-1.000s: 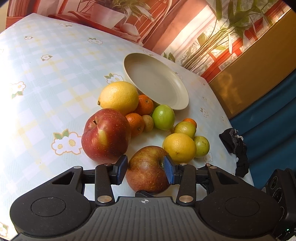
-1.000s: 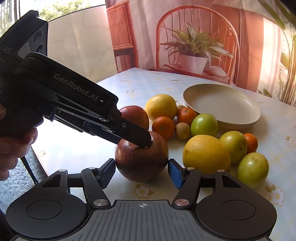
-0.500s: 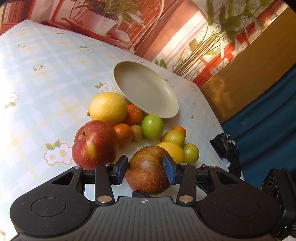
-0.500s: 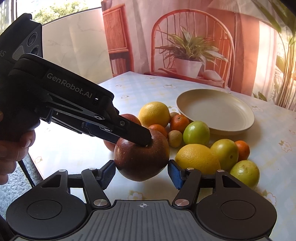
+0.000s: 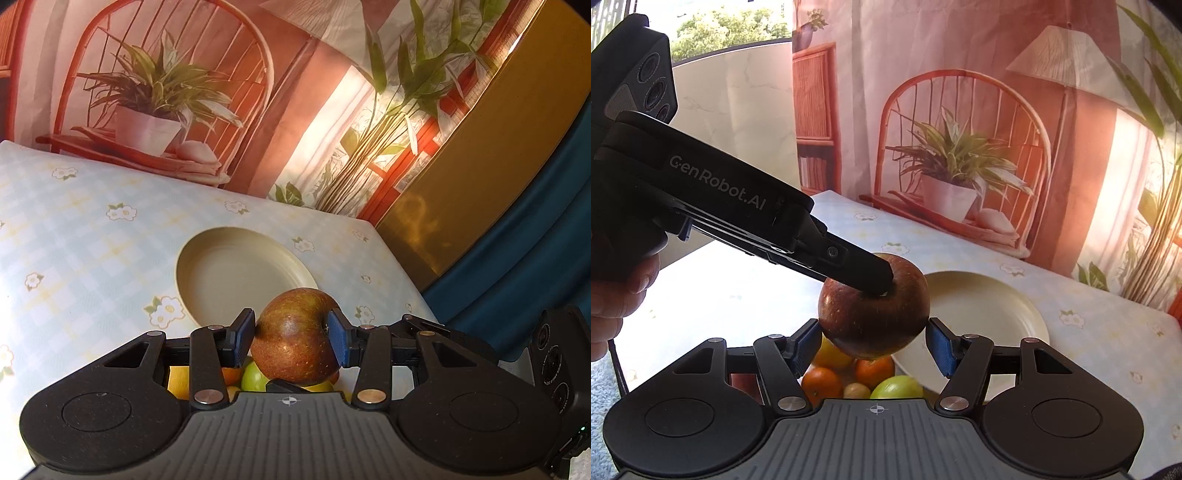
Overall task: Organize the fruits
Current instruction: 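Carry the red apple onto the cream plate and open the left gripper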
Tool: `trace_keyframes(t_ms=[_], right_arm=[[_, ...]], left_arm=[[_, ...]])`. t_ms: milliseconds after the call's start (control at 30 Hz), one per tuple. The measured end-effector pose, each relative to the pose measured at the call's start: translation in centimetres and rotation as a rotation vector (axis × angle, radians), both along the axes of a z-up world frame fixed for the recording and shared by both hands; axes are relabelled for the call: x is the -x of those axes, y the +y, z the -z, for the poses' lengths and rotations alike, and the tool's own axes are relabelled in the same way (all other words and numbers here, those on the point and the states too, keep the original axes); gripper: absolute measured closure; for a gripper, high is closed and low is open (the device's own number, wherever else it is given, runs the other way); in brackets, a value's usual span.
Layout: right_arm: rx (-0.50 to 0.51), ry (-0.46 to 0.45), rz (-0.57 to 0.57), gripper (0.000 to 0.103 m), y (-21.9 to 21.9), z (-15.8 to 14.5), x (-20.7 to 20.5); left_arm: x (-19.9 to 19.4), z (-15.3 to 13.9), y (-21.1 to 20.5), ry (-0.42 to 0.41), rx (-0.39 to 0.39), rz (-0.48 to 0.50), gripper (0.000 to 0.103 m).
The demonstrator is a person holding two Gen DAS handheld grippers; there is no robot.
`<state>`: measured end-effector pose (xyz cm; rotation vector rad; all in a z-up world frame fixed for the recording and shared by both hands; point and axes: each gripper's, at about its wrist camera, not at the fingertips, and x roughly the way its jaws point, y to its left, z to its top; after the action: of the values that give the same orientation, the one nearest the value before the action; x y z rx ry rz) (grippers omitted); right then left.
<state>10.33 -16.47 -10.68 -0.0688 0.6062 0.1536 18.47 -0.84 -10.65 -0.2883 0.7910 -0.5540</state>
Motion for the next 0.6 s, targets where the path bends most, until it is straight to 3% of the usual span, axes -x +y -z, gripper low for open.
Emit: trace_keyframes(t_ms=[600], right_arm=[[-0.014,0.12,0.009,0.045,-4.1,4.3,-11.5]], left_arm=[[-10.9,3.7,-0.4,0.129,-0.035,0.003,0.057]])
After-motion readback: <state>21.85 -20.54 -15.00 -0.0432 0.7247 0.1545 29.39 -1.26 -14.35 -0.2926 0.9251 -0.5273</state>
